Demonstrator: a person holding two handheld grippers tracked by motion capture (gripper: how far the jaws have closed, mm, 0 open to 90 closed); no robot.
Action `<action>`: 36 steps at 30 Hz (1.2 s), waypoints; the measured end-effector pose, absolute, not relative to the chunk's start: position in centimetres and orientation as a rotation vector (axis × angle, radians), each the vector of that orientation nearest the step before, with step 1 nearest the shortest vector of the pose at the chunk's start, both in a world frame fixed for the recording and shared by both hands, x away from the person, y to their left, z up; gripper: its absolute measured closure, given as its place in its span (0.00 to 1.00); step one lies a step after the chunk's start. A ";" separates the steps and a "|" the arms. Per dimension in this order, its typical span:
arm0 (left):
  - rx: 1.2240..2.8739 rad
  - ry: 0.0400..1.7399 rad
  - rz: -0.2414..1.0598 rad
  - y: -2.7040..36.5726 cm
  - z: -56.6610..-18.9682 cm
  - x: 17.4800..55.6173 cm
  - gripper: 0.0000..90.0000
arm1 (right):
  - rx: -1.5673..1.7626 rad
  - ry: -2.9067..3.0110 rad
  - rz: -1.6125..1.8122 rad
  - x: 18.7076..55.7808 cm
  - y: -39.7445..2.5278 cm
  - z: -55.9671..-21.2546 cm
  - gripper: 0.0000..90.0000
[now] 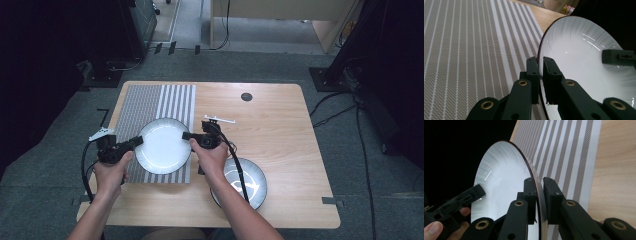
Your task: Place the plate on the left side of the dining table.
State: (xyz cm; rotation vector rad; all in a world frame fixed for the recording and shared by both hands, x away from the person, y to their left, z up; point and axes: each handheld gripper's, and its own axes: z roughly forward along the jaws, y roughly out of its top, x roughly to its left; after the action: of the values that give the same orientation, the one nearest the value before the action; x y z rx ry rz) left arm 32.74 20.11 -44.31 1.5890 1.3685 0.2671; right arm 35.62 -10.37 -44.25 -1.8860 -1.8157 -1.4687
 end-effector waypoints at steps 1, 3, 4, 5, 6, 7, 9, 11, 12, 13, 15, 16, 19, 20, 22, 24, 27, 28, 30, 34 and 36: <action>1.589 1.368 0.267 20.1 -44.3 32.7 0.94 | -1.886 -1.816 -1.469 35.6 -10.4 -44.3 0.91; 1.592 1.380 0.277 20.6 -44.3 33.3 0.94 | -1.890 -1.805 -1.471 36.3 -9.8 -44.5 0.91; 1.593 1.383 0.276 20.7 -44.3 33.5 0.94 | -1.891 -1.802 -1.473 36.6 -9.5 -44.5 0.91; 1.591 1.387 0.275 20.9 -44.4 33.7 0.94 | -1.894 -1.804 -1.470 36.8 -9.4 -44.6 0.91; 1.591 1.391 0.274 21.0 -44.5 33.9 0.94 | -1.899 -1.805 -1.469 37.0 -9.2 -44.6 0.91; 1.586 1.399 0.279 21.1 -44.6 34.2 0.94 | -1.901 -1.809 -1.471 37.2 -9.0 -44.6 0.91; 1.579 1.411 0.284 21.4 -44.8 34.5 0.94 | -1.907 -1.817 -1.470 37.7 -8.5 -44.6 0.91; 1.575 1.425 0.297 21.7 -45.1 34.9 0.93 | -1.906 -1.834 -1.470 38.3 -8.0 -44.8 0.91; 1.578 1.439 0.311 21.8 -45.4 35.2 0.93 | -1.898 -1.848 -1.468 38.8 -7.6 -45.1 0.91; 1.578 1.449 0.314 22.0 -45.6 35.4 0.93 | -1.898 -1.849 -1.465 39.1 -7.4 -45.2 0.91; 1.579 1.458 0.318 22.1 -45.7 35.6 0.92 | -1.900 -1.849 -1.455 39.4 -7.2 -45.4 0.91; 1.576 1.475 0.321 22.4 -46.1 36.0 0.92 | -1.906 -1.853 -1.440 39.9 -6.7 -45.7 0.91; 1.576 1.490 0.319 22.7 -46.4 36.3 0.92 | -1.910 -1.863 -1.432 40.5 -6.3 -46.0 0.91; 1.568 1.503 0.327 22.9 -46.7 36.7 0.92 | -1.911 -1.879 -1.423 41.0 -5.8 -46.1 0.91; 1.567 1.508 0.332 23.0 -46.9 36.9 0.92 | -1.913 -1.894 -1.423 41.5 -5.3 -46.3 0.90; 1.563 1.527 0.336 23.2 -47.1 37.2 0.92 | -1.917 -1.915 -1.429 42.1 -4.9 -46.6 0.90; 1.557 1.552 0.355 23.2 -47.2 37.9 0.92 | -1.920 -1.923 -1.439 42.9 -4.5 -46.9 0.89; 1.562 1.560 0.370 23.2 -47.3 38.2 0.92 | -1.923 -1.921 -1.435 43.1 -4.4 -47.0 0.89; 1.566 1.570 0.380 23.2 -47.4 38.6 0.92 | -1.931 -1.920 -1.429 44.0 -4.0 -47.6 0.88; 1.569 1.600 0.355 23.3 -48.0 39.8 0.92 | -1.951 -1.944 -1.421 45.1 -3.7 -48.2 0.88; 1.576 1.611 0.348 23.2 -48.1 40.4 0.92 | -1.955 -1.952 -1.423 45.3 -3.6 -48.5 0.87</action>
State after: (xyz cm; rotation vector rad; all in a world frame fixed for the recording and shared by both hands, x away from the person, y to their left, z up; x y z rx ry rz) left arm 40.45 23.19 -48.12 1.5763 1.6112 0.3478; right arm 45.34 -3.64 -48.46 -1.9552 -1.9519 -1.4231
